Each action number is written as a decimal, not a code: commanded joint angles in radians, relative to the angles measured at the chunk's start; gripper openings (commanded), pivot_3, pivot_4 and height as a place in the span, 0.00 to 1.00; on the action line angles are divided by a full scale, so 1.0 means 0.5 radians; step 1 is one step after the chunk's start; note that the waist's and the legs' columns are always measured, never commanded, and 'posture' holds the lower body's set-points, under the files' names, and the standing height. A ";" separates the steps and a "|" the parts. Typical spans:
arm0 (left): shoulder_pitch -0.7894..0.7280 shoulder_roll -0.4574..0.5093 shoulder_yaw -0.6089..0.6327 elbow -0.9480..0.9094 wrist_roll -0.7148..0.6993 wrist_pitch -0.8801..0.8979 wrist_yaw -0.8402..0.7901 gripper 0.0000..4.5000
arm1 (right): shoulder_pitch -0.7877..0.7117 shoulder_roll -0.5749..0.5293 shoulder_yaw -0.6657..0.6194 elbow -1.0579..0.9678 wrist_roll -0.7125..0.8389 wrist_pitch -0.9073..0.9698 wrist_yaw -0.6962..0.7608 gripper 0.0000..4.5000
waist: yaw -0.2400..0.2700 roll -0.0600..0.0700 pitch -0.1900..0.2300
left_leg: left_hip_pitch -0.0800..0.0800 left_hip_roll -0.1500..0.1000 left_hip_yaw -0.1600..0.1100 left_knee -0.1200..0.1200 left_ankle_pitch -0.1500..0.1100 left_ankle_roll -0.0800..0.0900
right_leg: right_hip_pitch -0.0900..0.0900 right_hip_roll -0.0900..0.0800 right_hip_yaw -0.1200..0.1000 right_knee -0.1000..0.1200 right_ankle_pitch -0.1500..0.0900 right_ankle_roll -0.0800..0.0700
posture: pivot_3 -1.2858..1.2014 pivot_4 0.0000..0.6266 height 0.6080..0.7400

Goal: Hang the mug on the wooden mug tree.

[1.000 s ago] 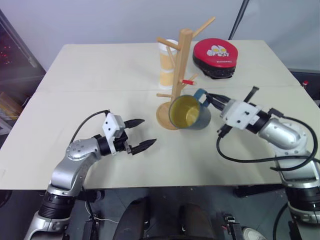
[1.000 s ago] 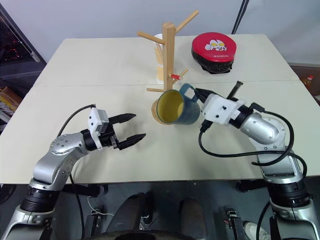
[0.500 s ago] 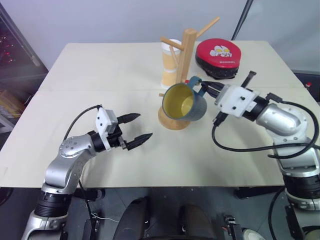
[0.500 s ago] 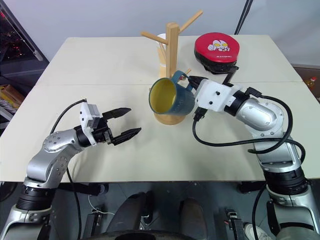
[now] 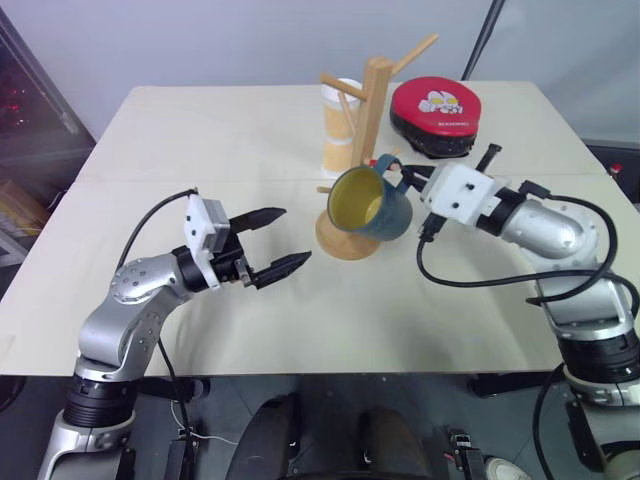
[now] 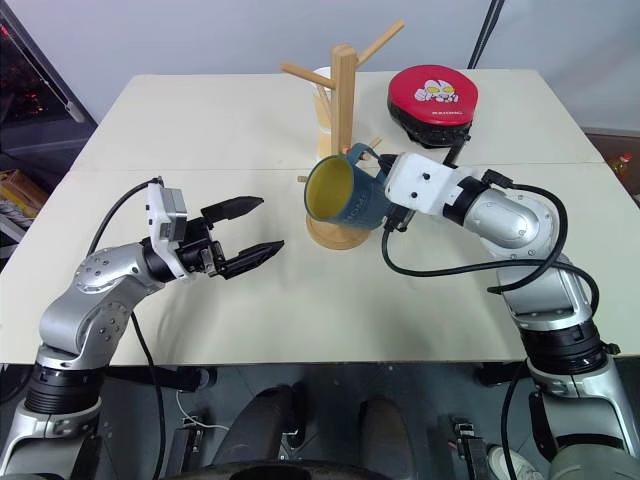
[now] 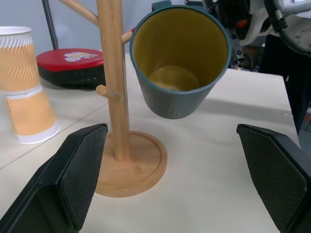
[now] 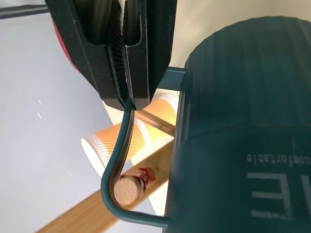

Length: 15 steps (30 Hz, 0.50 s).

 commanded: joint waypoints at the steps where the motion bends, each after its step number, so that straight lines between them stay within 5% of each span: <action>1: -0.027 0.012 0.027 -0.085 -0.025 -0.005 0.008 1.00 | -0.062 -0.004 -0.041 -0.037 0.012 -0.005 -0.016 0.31 | 0.002 0.000 0.000 | 0.000 0.000 0.000 0.000 0.000 0.000 | 0.000 0.000 0.000 0.000 0.000 0.000 | 0.52 0.24 1.00; 4: -0.026 0.006 0.031 -0.076 -0.028 -0.007 0.015 1.00 | -0.054 -0.023 -0.067 -0.057 0.003 -0.025 -0.027 0.64 | 0.002 0.000 0.000 | 0.000 0.000 0.000 0.000 0.000 0.000 | 0.000 0.000 0.000 0.000 0.000 0.000 | 0.52 0.24 1.00; 10: -0.011 -0.049 0.073 0.005 -0.021 -0.004 0.113 1.00 | 0.205 0.016 -0.430 -0.109 0.261 0.016 -0.062 0.64 | 0.011 -0.001 0.000 | 0.000 0.000 0.000 0.000 0.000 0.000 | 0.001 0.000 0.000 -0.001 0.000 0.000 | 0.52 0.24 1.00; 15: 0.023 -0.156 0.147 0.220 0.118 -0.110 0.334 1.00 | 0.568 0.266 -0.784 0.038 0.594 0.033 -0.177 0.64 | 0.005 -0.003 0.000 | 0.000 -0.001 -0.001 0.000 0.000 0.001 | 0.003 0.000 0.000 -0.002 0.000 0.000 | 0.52 0.24 1.00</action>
